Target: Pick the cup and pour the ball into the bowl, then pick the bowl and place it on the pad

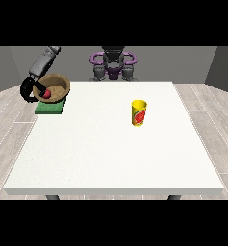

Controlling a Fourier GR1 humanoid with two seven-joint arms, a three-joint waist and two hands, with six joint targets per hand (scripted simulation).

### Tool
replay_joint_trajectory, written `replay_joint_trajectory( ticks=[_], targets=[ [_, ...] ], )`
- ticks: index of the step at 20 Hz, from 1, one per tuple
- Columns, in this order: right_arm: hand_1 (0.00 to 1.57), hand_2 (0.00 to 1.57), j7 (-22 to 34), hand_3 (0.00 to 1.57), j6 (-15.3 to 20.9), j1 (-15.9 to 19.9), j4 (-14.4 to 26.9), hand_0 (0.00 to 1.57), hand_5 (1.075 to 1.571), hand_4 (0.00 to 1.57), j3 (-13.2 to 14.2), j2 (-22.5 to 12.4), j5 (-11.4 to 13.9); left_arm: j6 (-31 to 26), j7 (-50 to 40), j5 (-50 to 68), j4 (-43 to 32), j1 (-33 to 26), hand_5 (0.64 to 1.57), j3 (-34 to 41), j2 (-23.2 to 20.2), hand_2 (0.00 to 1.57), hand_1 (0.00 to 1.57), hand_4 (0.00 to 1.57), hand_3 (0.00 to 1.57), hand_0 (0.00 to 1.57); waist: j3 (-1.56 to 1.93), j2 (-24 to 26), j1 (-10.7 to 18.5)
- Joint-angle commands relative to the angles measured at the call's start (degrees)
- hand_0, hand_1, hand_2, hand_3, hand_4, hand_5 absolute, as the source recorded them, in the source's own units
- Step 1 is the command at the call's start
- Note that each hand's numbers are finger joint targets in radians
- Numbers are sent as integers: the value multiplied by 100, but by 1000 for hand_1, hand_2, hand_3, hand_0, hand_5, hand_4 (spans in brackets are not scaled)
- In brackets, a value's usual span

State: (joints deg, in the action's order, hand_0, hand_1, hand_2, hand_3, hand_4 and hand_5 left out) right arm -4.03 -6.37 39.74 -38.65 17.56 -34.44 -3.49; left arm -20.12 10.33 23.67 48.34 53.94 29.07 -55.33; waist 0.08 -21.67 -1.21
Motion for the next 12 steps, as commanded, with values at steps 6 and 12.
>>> replay_joint_trajectory(
  ticks=[6,12],
  targets=[
    [1571,1571,-836,208,-265,228,959,1571,1554,1284,299,-691,101,348,-371,277,1022,154,1538,-69,151,0,0,0,0,0,8,-511,233],
    [1571,1571,-593,705,-523,376,1121,1571,1559,1256,405,-1006,7,72,-703,552,743,132,1529,73,-145,0,0,0,0,0,-3,-244,251]
  ],
)
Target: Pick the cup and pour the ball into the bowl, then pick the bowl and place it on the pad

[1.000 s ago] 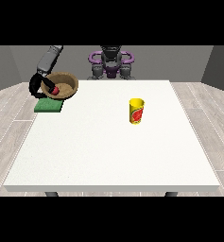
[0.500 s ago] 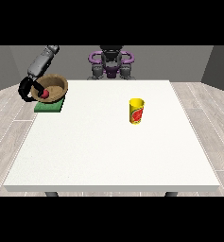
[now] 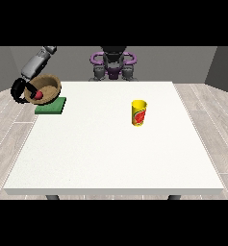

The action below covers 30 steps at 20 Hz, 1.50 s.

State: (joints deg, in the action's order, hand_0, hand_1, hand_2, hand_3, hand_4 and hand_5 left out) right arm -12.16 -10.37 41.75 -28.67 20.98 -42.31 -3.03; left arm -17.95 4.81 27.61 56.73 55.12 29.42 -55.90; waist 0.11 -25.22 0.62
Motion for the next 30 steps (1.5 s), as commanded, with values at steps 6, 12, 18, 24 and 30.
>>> replay_joint_trajectory(
  ticks=[6,12,18,24,30],
  targets=[
    [1571,1571,657,1301,-1,290,-137,1571,1570,1240,-290,94,183,-73,125,-78,-369,-166,1535,-156,117,0,0,0,0,0,-12,488,-14],
    [1571,1571,207,1282,-63,85,34,1571,1570,1157,-84,482,-71,61,506,-158,-246,-296,1523,-94,183,0,0,0,0,0,-5,115,-159],
    [1571,1571,631,1571,36,-93,609,1571,1562,887,268,323,-309,-29,272,0,-114,-416,1523,-10,4,0,0,0,0,0,-2,292,12],
    [740,690,612,1053,330,174,747,740,1538,0,603,-334,-427,-162,170,262,86,-425,1516,118,-95,0,0,0,0,0,-4,-1,131],
    [477,543,564,692,76,293,781,477,1513,0,628,-636,-447,-121,128,340,272,-508,1515,169,-182,0,0,0,0,0,-4,-87,93]
  ],
)
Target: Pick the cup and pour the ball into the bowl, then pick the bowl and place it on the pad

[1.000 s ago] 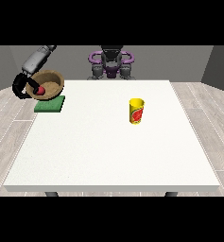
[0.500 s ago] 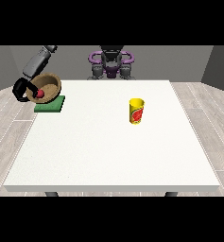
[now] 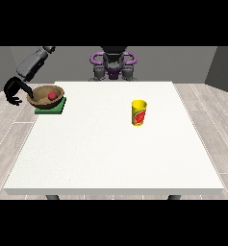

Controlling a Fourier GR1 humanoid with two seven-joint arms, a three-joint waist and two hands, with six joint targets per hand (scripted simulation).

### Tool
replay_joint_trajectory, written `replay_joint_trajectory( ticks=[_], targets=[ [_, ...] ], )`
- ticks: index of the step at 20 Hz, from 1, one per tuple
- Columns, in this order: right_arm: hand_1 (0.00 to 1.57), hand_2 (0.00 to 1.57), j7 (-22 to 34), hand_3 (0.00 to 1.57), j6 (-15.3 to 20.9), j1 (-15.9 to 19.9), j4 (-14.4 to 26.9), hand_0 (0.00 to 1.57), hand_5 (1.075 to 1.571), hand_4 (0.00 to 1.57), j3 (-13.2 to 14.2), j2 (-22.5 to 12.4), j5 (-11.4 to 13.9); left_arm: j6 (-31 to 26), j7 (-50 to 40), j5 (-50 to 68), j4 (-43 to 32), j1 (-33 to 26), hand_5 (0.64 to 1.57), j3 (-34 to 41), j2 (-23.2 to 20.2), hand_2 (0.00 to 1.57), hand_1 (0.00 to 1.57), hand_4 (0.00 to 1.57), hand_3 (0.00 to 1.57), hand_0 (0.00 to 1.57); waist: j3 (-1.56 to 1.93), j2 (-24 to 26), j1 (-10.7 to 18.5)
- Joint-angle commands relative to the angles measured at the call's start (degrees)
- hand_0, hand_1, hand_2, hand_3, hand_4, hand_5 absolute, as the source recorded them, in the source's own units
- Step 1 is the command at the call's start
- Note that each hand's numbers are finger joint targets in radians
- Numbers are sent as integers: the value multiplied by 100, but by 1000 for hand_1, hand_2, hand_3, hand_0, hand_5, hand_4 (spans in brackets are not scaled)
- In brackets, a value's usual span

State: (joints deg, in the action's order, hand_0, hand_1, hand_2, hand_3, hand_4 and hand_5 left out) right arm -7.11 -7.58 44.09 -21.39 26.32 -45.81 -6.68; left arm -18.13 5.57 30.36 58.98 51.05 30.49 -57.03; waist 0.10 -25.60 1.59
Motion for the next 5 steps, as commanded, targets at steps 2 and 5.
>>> replay_joint_trajectory(
  ticks=[2,5],
  targets=[
    [325,400,155,517,-172,78,55,325,1493,0,110,-231,-123,40,107,-6,144,-315,1515,-30,187,0,0,0,0,0,-5,231,28],
    [134,280,576,375,-558,334,2,134,1467,0,190,-624,-260,-57,-59,31,-145,-219,1515,-21,-3,0,0,0,0,0,-5,300,-124]
  ],
)
